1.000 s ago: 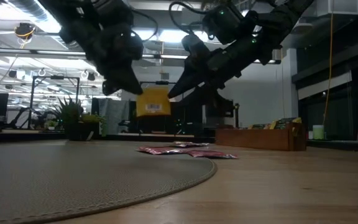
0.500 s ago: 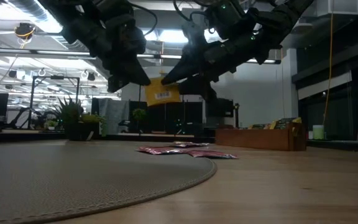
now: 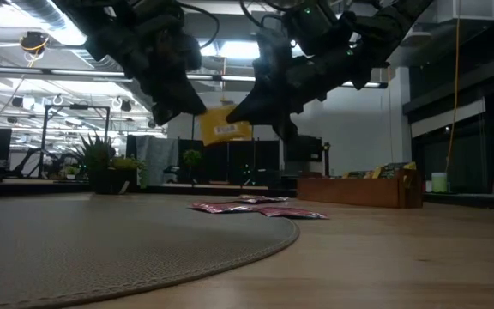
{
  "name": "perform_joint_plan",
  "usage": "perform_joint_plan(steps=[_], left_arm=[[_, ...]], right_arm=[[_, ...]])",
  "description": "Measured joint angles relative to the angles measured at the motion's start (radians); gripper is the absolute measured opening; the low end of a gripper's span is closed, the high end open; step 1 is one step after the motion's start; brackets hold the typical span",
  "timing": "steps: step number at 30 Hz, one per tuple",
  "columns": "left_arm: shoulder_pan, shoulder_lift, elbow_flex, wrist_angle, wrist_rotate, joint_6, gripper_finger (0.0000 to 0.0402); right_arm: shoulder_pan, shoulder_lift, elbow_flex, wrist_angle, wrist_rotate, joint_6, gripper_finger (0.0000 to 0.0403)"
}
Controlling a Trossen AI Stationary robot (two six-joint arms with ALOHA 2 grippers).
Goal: Pick & Place Tea
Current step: Put the orange tea bag into the middle section of the wooden organizer
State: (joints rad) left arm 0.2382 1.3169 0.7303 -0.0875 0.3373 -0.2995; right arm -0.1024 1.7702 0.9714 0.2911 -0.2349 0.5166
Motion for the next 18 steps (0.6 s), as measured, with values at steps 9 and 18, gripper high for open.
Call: perform_joint_plan(steps=[9,18], left_arm=[[-0.002,-0.009,0.004,0.006,0.153,0.28,0.0115],[-0.063,-0.124,0.074,-0.015,-0.051,0.855,0.0168]], right_arm=[[-0.04,0.0,0.0,-0.001,-0.36,0.014,0.0004],[-0.085,0.0,-0.001,0.176,-0.803,0.393,0.0004]])
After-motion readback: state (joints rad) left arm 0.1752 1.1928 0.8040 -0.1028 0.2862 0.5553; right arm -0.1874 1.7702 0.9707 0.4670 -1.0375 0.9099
